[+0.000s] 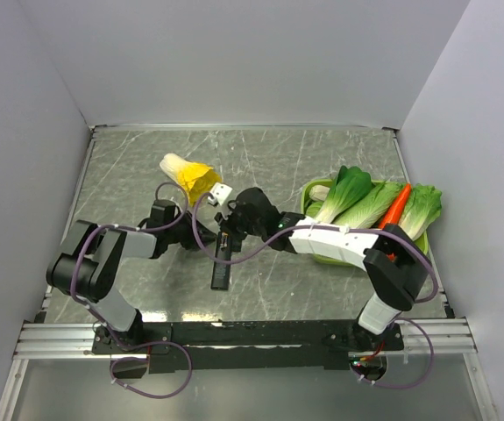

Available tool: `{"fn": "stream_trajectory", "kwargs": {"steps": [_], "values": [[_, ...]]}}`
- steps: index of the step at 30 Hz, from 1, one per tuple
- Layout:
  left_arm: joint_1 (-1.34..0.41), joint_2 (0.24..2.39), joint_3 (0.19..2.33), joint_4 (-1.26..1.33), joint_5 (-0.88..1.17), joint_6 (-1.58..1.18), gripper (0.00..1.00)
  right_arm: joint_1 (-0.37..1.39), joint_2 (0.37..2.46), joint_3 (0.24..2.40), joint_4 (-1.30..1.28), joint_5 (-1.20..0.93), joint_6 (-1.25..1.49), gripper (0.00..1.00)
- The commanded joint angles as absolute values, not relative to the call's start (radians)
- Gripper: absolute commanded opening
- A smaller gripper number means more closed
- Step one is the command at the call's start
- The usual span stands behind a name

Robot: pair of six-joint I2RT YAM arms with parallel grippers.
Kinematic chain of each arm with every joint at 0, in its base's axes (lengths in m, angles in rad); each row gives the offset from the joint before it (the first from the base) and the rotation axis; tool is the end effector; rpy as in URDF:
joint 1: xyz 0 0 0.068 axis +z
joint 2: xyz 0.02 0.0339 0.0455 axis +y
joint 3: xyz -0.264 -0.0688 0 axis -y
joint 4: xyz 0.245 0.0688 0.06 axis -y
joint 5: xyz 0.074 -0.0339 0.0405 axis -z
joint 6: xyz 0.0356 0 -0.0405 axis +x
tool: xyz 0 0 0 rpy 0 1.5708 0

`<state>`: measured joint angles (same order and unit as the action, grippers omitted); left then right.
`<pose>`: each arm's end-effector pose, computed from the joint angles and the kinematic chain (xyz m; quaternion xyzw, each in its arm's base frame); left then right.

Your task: Unload the batteries from the remote control

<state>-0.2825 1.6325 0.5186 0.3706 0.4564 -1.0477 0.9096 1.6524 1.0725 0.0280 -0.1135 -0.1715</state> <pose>0.2609 -0.0921 0.1119 -0.2486 0.8614 -0.4047 0.1803 0.2255 0.2965 0.2352 -0.4723 0.7331 0.2218 0.4363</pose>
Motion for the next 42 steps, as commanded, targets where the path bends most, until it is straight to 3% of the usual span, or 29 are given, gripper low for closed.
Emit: {"fn": "stream_trajectory", "kwargs": {"steps": [1, 15, 30, 42], "values": [[-0.311, 1.609, 0.563, 0.324, 0.456, -1.049, 0.28, 0.922, 1.652, 0.977, -0.015, -0.167, -0.104, 0.0], [-0.339, 1.706, 0.623, 0.308, 0.436, -1.029, 0.22, 0.907, 1.582, 0.891, 0.066, -0.175, -0.086, 0.0], [-0.405, 1.775, 0.63, 0.265, 0.376, -1.04, 0.15, 0.888, 1.485, 0.647, 0.256, -0.158, 0.06, 0.0], [-0.417, 1.737, 0.658, 0.192, 0.334, -1.034, 0.13, 0.884, 1.44, 0.689, 0.207, -0.13, 0.038, 0.0]]}}
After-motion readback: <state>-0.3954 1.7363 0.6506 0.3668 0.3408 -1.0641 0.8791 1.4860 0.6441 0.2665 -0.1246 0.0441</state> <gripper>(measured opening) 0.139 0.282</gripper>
